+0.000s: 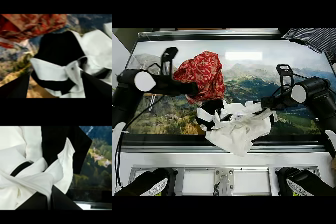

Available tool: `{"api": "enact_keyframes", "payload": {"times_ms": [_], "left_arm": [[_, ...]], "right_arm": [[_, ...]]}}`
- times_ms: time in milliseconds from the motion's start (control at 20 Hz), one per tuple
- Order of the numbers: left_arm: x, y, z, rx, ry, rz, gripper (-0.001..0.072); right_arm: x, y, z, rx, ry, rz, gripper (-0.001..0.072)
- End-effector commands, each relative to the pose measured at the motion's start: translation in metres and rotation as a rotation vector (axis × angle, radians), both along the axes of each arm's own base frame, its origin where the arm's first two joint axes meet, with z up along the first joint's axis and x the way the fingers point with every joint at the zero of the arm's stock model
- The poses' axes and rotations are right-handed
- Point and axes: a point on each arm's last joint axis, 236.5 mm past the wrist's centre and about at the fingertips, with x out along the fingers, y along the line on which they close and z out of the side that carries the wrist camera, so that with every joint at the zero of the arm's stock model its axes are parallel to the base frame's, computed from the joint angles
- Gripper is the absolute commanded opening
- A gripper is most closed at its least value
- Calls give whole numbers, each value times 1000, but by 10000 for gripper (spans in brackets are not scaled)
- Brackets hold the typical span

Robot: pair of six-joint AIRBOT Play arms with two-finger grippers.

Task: Fold the clothes and pants, and hang the long-sleeved shirts on hangers.

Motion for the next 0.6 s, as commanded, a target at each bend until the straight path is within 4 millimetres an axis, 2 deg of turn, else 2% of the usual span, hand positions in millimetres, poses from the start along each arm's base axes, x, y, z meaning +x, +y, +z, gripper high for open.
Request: {"api": "enact_keyframes", "payload": {"times_ms": [0, 100, 300, 400, 550], "left_arm": [[22, 106, -15, 210, -1, 181, 691], [29, 158, -44, 329, 71, 260, 691], [40, 231, -106, 515, 193, 325, 690], [46, 252, -133, 545, 223, 349, 690], [47, 272, -174, 550, 285, 362, 691]], "right_arm": [[0, 0, -1, -1, 3, 1, 24], [0, 0, -1, -1, 3, 1, 25], [0, 0, -1, -1, 3, 0, 25], [0, 0, -1, -1, 3, 0, 24], [0, 0, -1, -1, 3, 0, 24]]}}
